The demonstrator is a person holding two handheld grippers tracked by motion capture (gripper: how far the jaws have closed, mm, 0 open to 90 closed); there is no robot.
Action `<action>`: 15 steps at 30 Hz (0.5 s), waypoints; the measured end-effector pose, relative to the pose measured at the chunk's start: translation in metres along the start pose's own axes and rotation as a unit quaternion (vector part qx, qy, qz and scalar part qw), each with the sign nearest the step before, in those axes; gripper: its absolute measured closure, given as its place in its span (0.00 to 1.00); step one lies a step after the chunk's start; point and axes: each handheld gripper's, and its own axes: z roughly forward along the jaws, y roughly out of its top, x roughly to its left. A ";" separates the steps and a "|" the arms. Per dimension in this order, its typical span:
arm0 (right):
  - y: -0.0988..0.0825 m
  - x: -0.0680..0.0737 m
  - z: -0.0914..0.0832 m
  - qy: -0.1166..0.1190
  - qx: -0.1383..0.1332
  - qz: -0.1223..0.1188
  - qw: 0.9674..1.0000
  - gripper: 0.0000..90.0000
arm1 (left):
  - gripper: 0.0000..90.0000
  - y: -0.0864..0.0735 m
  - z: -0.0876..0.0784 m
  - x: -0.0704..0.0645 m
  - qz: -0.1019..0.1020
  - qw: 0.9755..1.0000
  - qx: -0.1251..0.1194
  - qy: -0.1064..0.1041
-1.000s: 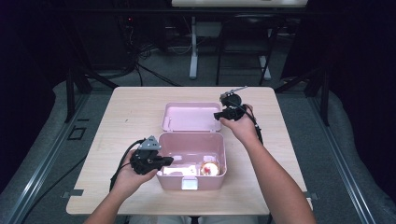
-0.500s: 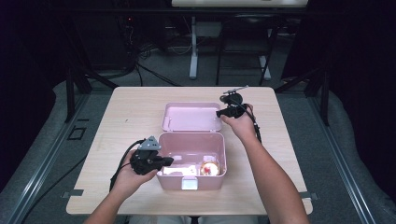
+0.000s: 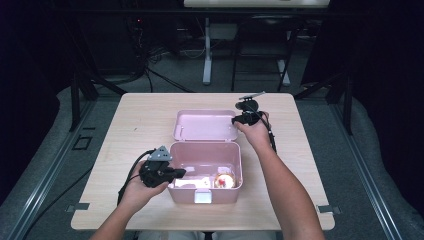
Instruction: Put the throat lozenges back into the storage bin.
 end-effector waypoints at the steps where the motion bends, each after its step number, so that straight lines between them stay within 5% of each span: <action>1: 0.002 0.003 0.002 -0.005 0.006 -0.003 1.000 0.75 | 1.00 0.000 0.000 0.000 0.000 1.000 0.000 -0.001; 8: 0.007 0.011 0.005 -0.021 0.025 -0.006 0.999 0.82 | 1.00 0.000 0.000 0.000 -0.001 1.000 0.000 -0.001; 15: 0.008 0.009 0.006 -0.022 0.031 0.017 0.999 0.87 | 1.00 0.000 0.000 0.000 -0.001 1.000 0.000 -0.002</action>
